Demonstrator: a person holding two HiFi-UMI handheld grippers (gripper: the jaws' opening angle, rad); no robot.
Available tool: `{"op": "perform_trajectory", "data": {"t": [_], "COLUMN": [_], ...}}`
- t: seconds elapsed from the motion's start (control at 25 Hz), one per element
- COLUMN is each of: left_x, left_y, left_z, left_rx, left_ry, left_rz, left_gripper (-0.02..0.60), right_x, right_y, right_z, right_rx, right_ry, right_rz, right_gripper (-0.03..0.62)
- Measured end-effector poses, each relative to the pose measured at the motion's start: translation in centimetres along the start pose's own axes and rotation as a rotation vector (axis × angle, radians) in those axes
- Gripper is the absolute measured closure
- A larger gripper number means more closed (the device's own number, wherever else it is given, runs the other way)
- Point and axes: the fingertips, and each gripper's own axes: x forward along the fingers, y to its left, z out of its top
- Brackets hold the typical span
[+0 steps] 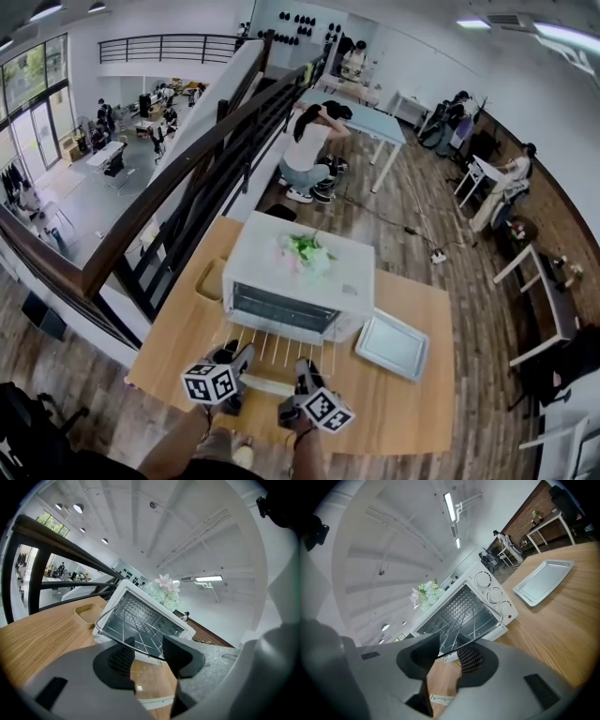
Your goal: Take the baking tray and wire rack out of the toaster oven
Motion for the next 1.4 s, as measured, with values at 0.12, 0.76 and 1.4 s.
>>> {"op": "perform_trajectory", "data": {"t": [0.12, 0.76, 1.4], "left_x": [-0.6, -3.8, -5.0], "left_y": [-0.2, -3.8, -10.6], "left_z": [-0.2, -3.1, -6.4], "left_rx": [-0.002, 0.009, 0.045], "left_ry": [-0.004, -0.003, 0.025], "left_rz": [0.000, -0.027, -0.109], "left_gripper": [0.396, 0.396, 0.397], "right_x": [-0.6, -6.5, -14.4], "right_y": [0.0, -0.5, -2.8], "right_z": [-0.5, -0.2, 2.4], "right_rx": [0.016, 0.003, 0.006], "right_ry": [0.007, -0.035, -0.119], "right_rz": [-0.005, 0.009, -0.035], "right_gripper": [0.480, 0.484, 0.484]}}
